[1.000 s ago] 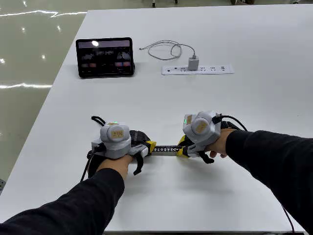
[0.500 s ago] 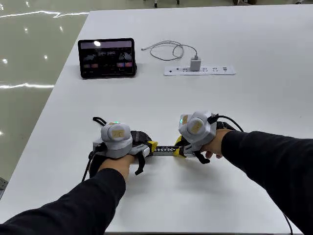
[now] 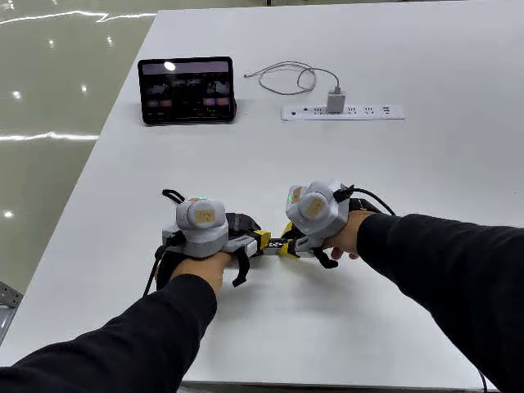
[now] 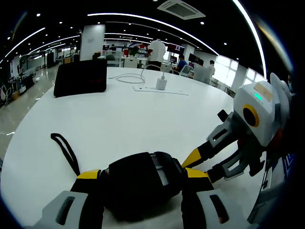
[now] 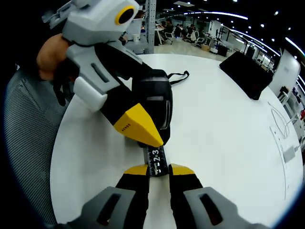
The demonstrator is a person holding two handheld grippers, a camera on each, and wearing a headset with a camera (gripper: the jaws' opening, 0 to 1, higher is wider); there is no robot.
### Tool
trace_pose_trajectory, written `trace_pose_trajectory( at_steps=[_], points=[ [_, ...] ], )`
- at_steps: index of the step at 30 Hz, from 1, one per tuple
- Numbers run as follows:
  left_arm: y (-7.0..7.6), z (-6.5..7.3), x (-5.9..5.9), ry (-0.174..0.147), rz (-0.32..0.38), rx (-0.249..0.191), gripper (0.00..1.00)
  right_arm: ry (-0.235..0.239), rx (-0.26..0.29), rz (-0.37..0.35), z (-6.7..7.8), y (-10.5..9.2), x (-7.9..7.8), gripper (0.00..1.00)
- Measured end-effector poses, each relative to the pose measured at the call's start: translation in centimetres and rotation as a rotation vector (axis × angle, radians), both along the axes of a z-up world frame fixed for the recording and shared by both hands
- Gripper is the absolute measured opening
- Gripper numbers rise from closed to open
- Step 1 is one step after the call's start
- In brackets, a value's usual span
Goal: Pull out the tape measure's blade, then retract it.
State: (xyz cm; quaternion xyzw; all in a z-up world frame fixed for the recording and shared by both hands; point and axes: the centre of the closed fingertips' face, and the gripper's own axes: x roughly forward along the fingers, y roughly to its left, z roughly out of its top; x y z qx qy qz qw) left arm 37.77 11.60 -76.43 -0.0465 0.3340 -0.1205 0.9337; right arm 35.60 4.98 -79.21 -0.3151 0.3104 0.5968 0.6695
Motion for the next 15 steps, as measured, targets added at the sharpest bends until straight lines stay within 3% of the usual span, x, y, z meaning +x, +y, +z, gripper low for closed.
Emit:
trace_pose_trajectory(
  at_steps=[15],
  points=[
    [-0.1, 0.1, 0.1, 0.001, 0.004, -0.005, 0.62, 0.024, 0.042, -0.018, -0.1, 2.1, -0.1, 0.12]
  ],
)
